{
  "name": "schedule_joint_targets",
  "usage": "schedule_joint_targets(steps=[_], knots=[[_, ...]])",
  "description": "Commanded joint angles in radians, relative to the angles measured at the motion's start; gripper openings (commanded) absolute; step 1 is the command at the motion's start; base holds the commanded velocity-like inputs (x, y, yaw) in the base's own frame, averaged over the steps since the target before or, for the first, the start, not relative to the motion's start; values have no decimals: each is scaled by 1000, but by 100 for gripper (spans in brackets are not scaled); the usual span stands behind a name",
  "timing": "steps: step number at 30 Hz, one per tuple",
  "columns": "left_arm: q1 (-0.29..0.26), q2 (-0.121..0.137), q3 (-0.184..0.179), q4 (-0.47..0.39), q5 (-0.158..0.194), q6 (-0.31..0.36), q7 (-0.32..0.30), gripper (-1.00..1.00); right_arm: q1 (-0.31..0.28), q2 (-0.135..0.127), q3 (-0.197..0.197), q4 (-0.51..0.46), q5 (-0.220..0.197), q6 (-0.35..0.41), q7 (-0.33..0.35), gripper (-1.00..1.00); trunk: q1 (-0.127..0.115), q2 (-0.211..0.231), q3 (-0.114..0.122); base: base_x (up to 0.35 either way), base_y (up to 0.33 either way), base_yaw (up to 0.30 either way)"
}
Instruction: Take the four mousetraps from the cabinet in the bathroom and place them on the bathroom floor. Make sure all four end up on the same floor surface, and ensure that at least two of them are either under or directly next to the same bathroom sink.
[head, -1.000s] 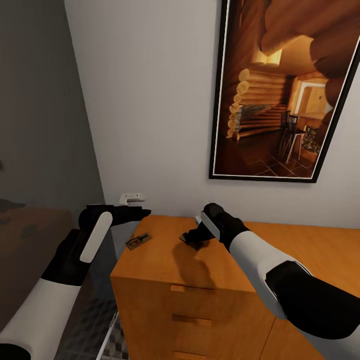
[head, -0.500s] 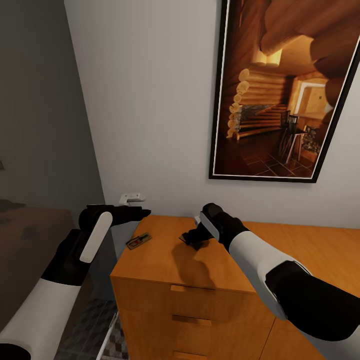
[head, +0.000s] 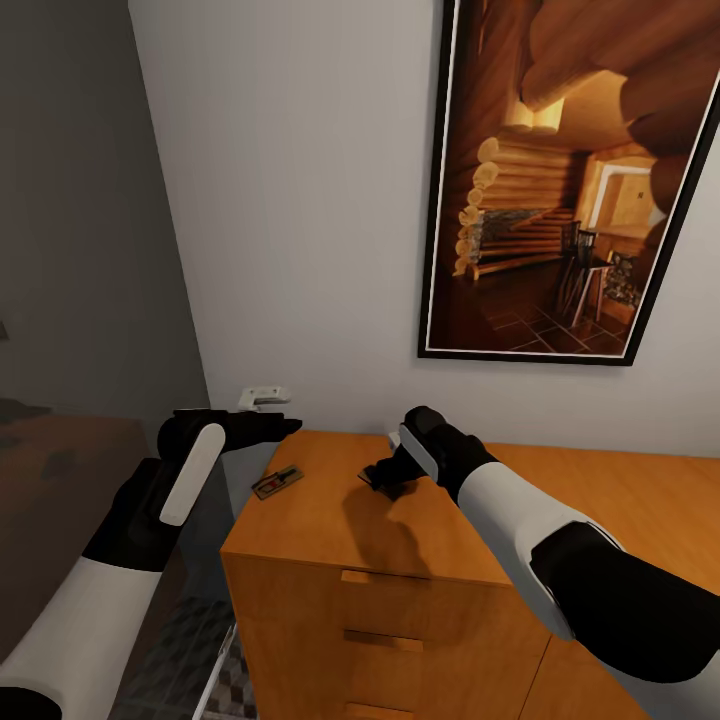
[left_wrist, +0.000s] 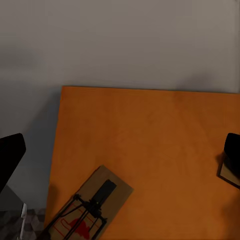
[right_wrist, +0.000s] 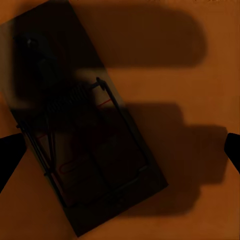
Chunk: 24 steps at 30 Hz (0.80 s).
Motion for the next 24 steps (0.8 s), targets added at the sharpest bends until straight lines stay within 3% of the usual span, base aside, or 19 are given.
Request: schedule_joint_targets(steps=[1,24], knots=[[-1,1,-2,-1,10,2,11,100,0,0,7,17,1,3,-1,100,0,-1,-1,0,0,0],[-1,1,-2,-1,10,2,11,100,-2,0,9,-1,2,3,2,100,0,-1,-1,0,0,0]])
